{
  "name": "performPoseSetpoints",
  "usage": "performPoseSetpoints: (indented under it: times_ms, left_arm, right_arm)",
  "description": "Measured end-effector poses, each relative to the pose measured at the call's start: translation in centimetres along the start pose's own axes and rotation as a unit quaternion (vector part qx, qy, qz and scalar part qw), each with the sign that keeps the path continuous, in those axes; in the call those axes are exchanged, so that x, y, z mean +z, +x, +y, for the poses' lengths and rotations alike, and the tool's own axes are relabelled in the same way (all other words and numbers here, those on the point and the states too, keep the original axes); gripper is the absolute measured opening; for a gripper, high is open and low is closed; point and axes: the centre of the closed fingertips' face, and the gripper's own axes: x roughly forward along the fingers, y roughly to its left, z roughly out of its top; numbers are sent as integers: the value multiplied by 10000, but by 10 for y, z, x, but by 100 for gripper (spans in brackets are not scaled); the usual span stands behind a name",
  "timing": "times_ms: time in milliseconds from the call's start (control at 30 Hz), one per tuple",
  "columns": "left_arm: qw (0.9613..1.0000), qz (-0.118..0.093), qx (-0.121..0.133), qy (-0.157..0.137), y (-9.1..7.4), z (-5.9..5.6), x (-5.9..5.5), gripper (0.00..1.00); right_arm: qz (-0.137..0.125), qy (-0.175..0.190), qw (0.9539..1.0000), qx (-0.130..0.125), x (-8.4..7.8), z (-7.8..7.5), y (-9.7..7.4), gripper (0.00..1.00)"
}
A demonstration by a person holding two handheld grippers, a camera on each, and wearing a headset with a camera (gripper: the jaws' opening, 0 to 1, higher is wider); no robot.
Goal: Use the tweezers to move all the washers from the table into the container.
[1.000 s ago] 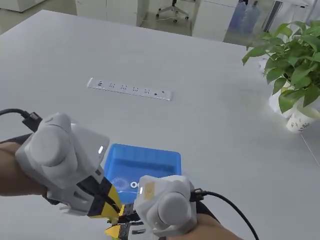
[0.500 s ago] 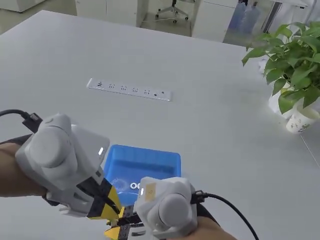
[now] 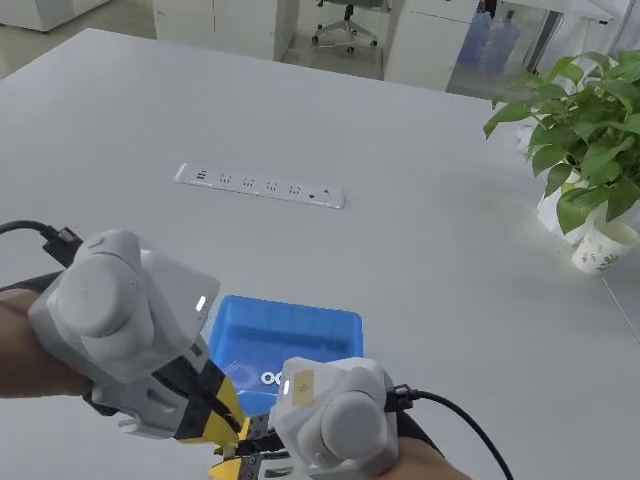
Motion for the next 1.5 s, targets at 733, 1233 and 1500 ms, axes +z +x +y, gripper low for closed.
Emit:
performPoseSetpoints:
  times_ms: [733,1233,1500]
  left_arm:
    - [10000,7,-10,83,-17,-2,17,5]
    - [9998,-20,90,203,-31,4,33,5]
    - [9995,-33,139,279,-37,12,38,5]
  right_arm:
    - [-109,-57,9999,-48,18,1,-16,9]
    - [-78,-257,9995,-152,34,-9,-30,9]
    - [-67,-331,9992,-194,39,-18,-36,9]
